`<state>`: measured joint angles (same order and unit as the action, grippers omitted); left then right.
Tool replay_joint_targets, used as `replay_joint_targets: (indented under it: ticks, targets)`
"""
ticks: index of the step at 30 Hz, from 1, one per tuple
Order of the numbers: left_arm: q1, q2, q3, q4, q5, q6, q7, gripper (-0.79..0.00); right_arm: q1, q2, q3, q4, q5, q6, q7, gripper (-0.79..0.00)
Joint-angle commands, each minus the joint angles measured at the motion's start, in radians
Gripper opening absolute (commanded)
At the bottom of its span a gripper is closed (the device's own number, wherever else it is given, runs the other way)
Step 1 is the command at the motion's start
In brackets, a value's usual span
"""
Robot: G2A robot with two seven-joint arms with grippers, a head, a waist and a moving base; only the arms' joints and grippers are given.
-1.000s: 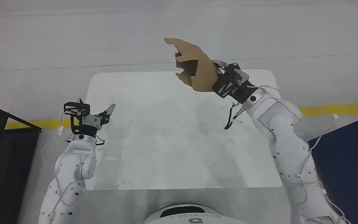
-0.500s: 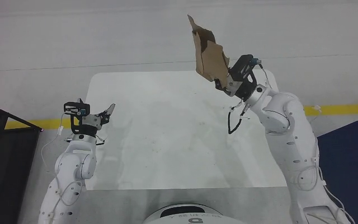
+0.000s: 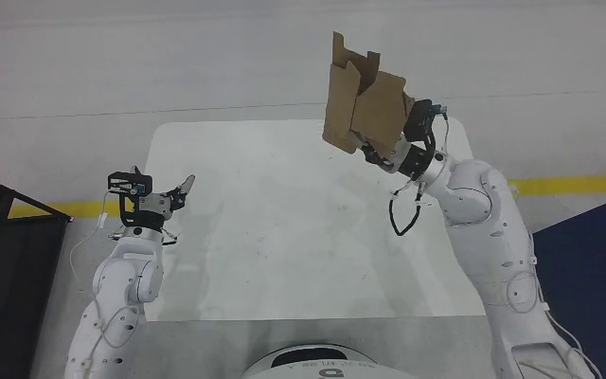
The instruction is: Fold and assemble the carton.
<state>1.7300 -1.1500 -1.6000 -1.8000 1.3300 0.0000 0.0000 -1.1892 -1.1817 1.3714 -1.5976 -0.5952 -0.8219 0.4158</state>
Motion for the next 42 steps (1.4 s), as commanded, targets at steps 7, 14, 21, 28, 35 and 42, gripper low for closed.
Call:
replay_joint_targets:
  ticks: [7, 14, 21, 28, 35, 42]
  targets:
    - [0.0, 0.0, 0.0, 0.0, 0.0, 0.0, 0.0, 0.0, 0.08, 0.024, -0.066, 0.079, 0.476, -0.077, 0.302, -0.785]
    - [0.0, 0.0, 0.0, 0.0, 0.0, 0.0, 0.0, 0.0, 0.112, 0.037, -0.126, 0.093, 0.66, -0.081, 0.438, -0.785]
    - [0.0, 0.0, 0.0, 0.0, 0.0, 0.0, 0.0, 0.0, 0.159, 0.039, -0.213, 0.131, 0.768, -0.074, 0.508, -0.785]
    - [0.0, 0.0, 0.0, 0.0, 0.0, 0.0, 0.0, 0.0, 0.181, 0.051, -0.256, 0.146, 0.792, -0.077, 0.505, -0.785]
    - [0.0, 0.0, 0.0, 0.0, 0.0, 0.0, 0.0, 0.0, 0.181, 0.051, -0.256, 0.146, 0.792, -0.077, 0.505, -0.785]
    - [0.0, 0.0, 0.0, 0.0, 0.0, 0.0, 0.0, 0.0, 0.181, 0.052, -0.253, 0.141, 0.741, -0.045, 0.499, -0.785]
